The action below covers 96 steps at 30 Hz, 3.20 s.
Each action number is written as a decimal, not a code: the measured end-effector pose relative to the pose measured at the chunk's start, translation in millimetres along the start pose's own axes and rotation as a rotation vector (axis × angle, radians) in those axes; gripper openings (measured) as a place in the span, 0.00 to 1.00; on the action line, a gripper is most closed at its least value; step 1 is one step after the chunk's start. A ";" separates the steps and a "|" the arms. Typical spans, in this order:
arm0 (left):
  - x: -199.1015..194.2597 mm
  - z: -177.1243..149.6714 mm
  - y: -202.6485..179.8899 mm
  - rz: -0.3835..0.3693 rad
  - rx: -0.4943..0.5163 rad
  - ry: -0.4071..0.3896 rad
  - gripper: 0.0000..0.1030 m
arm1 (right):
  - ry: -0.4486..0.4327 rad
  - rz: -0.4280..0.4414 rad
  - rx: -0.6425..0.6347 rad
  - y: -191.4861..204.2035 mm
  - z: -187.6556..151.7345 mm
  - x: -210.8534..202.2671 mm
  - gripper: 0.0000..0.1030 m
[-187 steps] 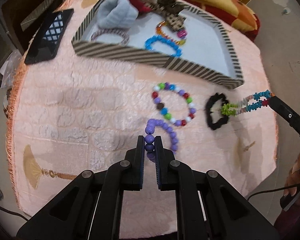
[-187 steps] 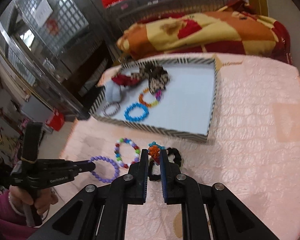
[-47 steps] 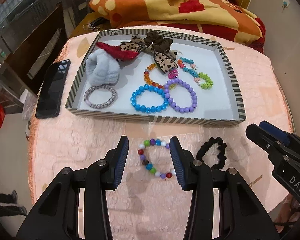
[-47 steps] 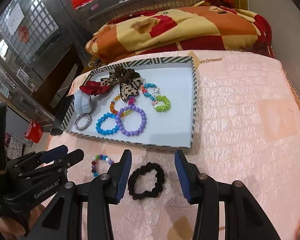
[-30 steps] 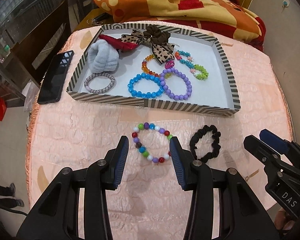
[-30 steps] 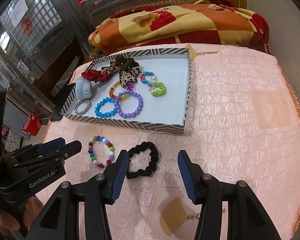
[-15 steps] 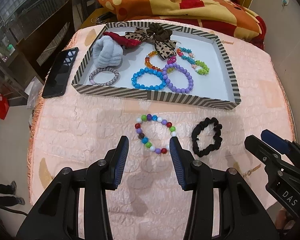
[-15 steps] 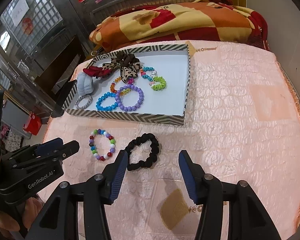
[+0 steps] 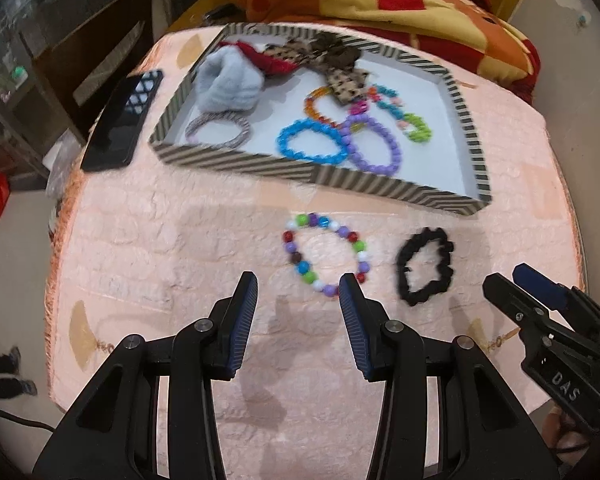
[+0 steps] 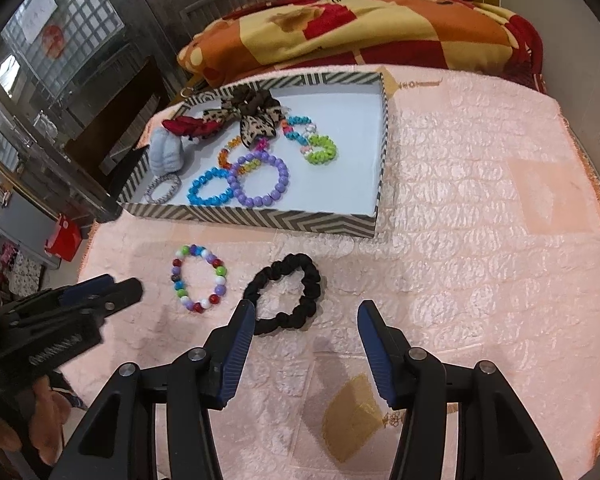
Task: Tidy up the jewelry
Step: 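Move the left tool to the multicolour bead bracelet while the right approaches the black scrunchie, then grasp the multicolour bead bracelet with the left gripper while the right grasps the black scrunchie, then carry the multicolour bracelet and black scrunchie over the tray and lower them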
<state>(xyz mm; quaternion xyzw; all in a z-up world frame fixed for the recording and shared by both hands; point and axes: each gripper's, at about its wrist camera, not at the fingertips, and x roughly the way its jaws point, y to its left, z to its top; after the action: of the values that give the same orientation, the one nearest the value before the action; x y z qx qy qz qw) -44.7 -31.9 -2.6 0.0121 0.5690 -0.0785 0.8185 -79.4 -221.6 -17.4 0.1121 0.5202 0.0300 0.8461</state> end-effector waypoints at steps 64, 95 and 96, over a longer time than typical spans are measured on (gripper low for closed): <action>-40.6 85.9 -47.3 -0.141 0.162 -0.096 0.08 | -0.206 -0.001 -0.021 -26.3 51.2 -47.4 0.09; 77.7 116.4 -101.2 -0.143 0.226 0.106 0.08 | -0.211 -0.045 0.081 -56.8 111.4 -26.9 0.10; 79.1 116.5 -97.8 -0.146 0.224 0.108 0.08 | -0.206 -0.042 0.077 -53.8 116.9 -22.7 0.09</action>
<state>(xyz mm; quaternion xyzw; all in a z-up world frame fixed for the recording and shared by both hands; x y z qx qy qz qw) 76.6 -150.3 -28.6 0.0662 0.5990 -0.2002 0.7725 10.4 -296.3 41.3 0.1358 0.4335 -0.0194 0.8906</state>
